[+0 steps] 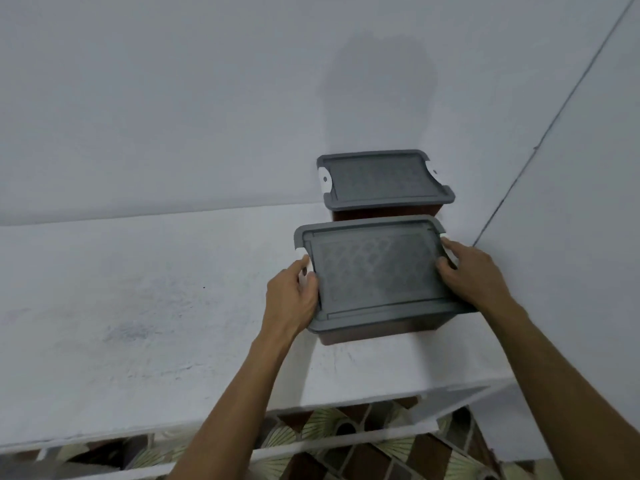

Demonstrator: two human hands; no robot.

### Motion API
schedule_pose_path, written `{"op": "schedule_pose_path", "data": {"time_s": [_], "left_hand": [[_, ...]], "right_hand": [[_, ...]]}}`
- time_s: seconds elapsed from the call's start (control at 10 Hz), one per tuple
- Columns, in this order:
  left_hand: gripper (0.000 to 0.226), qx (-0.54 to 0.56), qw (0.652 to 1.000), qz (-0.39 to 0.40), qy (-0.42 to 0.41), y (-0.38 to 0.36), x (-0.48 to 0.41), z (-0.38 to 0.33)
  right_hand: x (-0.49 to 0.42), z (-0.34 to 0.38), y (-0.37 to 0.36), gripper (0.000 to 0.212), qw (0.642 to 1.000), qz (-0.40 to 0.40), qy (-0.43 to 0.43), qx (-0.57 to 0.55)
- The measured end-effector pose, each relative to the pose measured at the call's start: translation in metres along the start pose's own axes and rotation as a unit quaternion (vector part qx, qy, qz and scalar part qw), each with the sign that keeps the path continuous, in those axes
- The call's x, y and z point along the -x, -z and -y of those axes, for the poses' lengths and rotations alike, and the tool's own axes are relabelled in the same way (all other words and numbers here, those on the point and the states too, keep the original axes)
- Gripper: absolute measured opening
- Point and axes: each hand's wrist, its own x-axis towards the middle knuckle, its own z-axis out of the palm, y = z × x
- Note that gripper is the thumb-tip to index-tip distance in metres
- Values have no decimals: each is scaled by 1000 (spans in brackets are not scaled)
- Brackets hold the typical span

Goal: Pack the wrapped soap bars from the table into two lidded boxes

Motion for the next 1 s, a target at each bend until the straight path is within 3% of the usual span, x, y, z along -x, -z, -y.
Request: {"op": "schedule_pose_path", "data": {"time_s": [0.2,0.7,1.0], "left_hand": [[33,-37,998,35,-38,-41,-33,-26],[41,-55,998,29,-29,-59,-47,-23],[46,-198,968,133,-73,-15,-54,-9]], "right_hand": [[-32,-25,3,51,997,-34,-48,56],[-52,-35,-1,48,991,-66,-32,112],[-32,-3,-2,30,985,-52,-13,166]]}}
